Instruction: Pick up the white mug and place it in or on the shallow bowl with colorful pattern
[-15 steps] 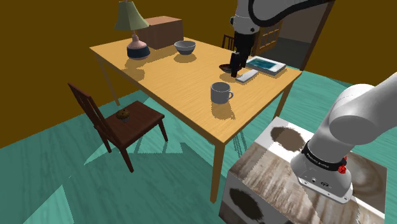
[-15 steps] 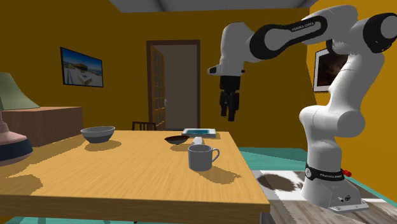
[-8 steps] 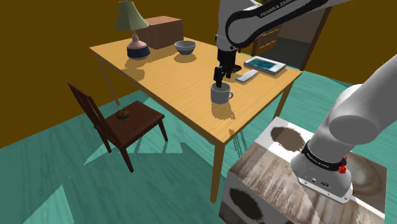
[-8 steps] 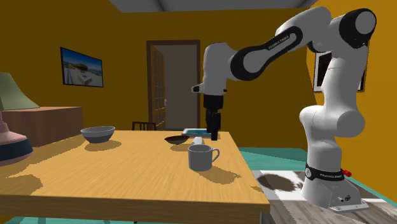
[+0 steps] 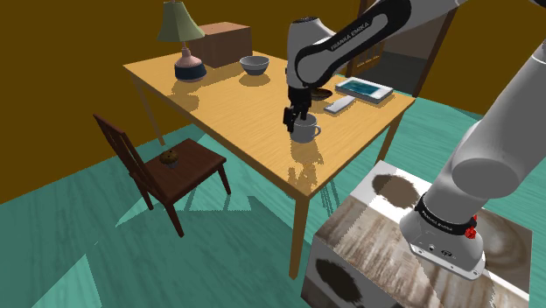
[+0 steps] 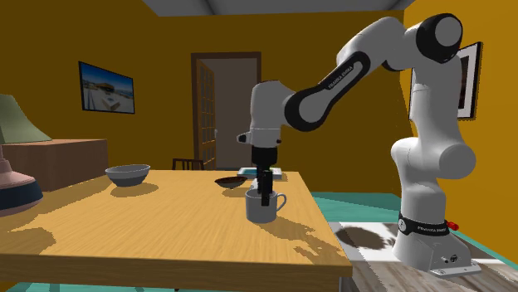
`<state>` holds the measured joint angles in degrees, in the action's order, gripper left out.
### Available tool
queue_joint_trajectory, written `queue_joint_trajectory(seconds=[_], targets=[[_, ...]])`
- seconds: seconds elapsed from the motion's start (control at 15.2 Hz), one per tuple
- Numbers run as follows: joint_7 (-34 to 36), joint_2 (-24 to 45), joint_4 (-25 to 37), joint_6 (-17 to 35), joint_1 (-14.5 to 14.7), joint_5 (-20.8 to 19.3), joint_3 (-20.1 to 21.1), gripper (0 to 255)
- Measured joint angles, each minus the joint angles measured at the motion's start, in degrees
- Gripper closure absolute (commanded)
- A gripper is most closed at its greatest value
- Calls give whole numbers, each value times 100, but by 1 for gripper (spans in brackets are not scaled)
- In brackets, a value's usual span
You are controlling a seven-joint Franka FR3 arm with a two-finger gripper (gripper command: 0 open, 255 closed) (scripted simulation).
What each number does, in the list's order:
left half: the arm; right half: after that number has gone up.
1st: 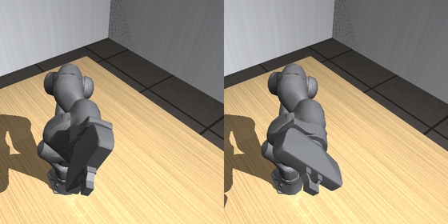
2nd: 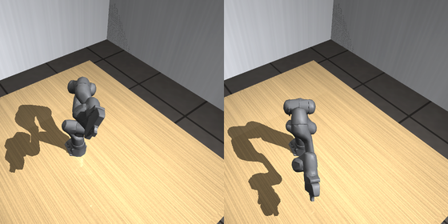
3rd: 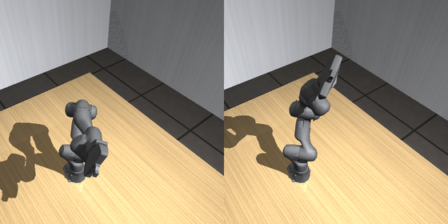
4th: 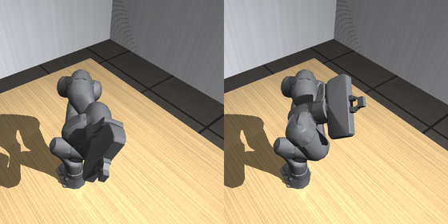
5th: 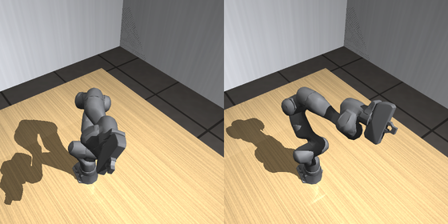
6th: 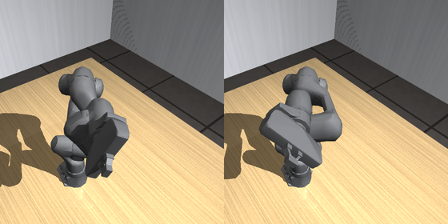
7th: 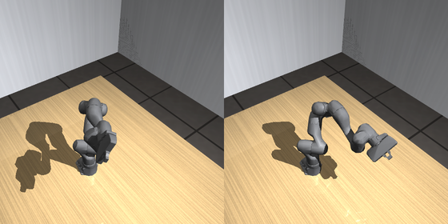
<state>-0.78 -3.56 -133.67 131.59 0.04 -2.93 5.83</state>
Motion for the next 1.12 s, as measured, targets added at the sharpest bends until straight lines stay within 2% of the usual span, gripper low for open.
queue_joint_trajectory(seconds=[0.26, 0.66, 0.73, 1.12], targets=[[40, 232, -64, 293, -6, -46, -1, 0], [52, 264, -103, 367, -4, -55, 1, 0], [53, 264, -103, 368, -4, -55, 2, 255], [53, 263, -104, 369, -3, -55, 2, 255]])
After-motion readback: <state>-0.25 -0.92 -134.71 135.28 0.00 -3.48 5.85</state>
